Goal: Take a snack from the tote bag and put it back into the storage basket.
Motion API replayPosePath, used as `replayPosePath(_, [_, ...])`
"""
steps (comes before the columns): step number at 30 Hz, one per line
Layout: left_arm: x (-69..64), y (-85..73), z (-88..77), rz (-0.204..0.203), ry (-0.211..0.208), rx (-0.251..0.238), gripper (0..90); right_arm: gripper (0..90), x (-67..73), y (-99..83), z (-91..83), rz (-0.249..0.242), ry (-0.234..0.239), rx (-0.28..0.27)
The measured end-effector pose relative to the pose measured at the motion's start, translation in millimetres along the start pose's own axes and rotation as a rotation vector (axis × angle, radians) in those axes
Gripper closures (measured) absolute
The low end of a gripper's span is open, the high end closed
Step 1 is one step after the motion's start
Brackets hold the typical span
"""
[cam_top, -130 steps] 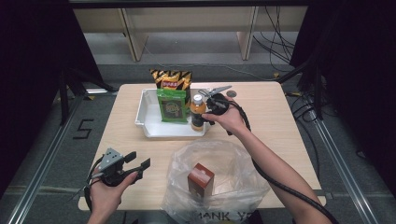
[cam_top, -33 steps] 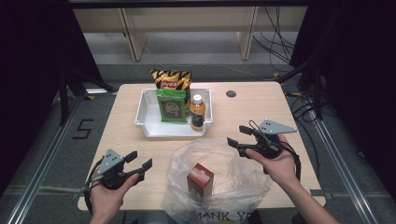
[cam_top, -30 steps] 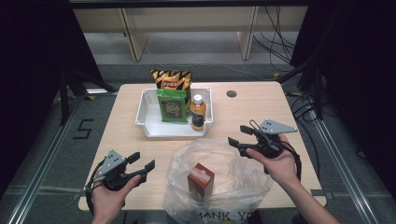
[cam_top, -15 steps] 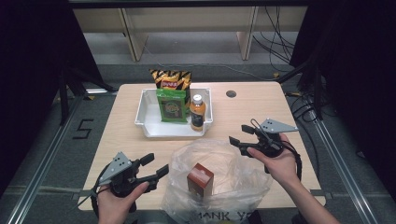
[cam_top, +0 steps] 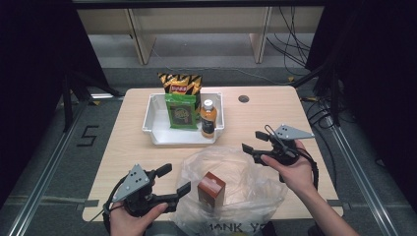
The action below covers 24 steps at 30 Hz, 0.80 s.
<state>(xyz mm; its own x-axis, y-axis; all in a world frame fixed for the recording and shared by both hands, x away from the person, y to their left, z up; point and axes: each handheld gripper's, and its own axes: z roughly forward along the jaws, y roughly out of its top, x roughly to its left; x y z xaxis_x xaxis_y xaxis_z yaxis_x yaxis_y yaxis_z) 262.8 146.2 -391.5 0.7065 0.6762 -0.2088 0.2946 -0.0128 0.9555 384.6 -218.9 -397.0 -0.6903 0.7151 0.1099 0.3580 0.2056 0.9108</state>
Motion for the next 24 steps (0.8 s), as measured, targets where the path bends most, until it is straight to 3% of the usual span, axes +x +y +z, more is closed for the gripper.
replayPosePath(14, [-16.3, -0.2, 7.6, 0.046, -0.031, 0.014, 13.2, 30.0, -0.4, -0.3, 2.0, 0.007, 0.002, -0.016])
replayPosePath(17, [-18.5, -0.8, 10.1, 0.054, -0.039, 0.018, 12.5, 29.8, -1.6, -1.0, 1.9, -0.011, 0.003, -0.003])
replayPosePath(20, [-20.4, -3.3, 13.8, 0.04, -0.047, 0.025, 11.5, 29.8, -2.0, -1.2, 1.2, -0.016, 0.014, 0.0])
replayPosePath(24, [-22.2, -6.1, 18.4, 0.054, -0.055, 0.041, 10.2, 29.6, -1.0, -1.0, 2.0, 0.001, 0.007, -0.004])
